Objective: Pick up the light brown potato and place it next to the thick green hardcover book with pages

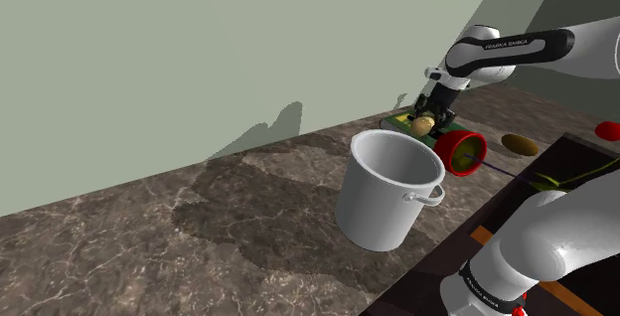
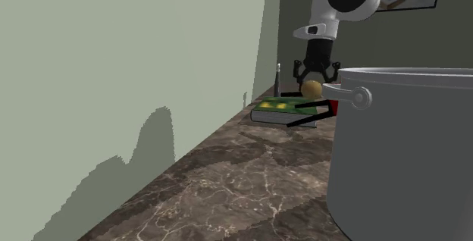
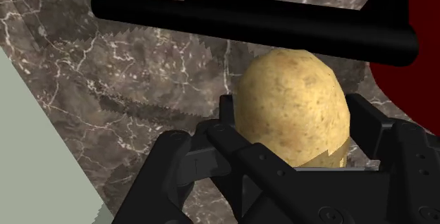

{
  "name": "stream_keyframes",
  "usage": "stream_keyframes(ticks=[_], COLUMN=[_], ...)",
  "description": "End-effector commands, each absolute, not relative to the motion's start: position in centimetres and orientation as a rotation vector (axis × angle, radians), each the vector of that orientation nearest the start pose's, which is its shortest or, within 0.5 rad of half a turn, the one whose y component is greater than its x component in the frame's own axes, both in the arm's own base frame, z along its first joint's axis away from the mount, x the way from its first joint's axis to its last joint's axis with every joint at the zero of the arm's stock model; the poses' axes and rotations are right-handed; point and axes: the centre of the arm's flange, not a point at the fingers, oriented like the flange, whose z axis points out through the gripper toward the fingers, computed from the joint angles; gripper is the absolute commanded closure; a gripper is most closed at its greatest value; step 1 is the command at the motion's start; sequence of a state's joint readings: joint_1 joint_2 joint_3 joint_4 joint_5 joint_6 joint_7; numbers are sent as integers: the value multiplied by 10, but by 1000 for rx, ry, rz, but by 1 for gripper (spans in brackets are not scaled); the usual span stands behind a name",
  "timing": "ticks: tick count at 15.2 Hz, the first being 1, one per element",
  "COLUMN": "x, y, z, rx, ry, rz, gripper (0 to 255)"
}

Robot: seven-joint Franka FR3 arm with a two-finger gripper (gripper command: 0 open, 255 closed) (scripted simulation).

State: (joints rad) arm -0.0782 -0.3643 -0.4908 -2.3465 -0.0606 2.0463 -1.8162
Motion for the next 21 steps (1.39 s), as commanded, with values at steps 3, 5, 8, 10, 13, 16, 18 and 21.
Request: stream_keyframes(ticks=[3,5,8,10,13,16,18,21], x=[351,351,351,351,351,351,351,351], y=[-276,-276,-276,-276,-276,-276,-276,-276], z=[452,442,426,415,399,384,373,357], rx=[-2480,-2480,-2480,-2480,-2480,-2480,-2480,-2480], ry=[-1887,-1887,-1887,-1887,-1887,-1887,-1887,-1887], rz=[-180,-180,-180,-180,-180,-180,-180,-180], gripper=[255,255,255,255,255,255,255,255])
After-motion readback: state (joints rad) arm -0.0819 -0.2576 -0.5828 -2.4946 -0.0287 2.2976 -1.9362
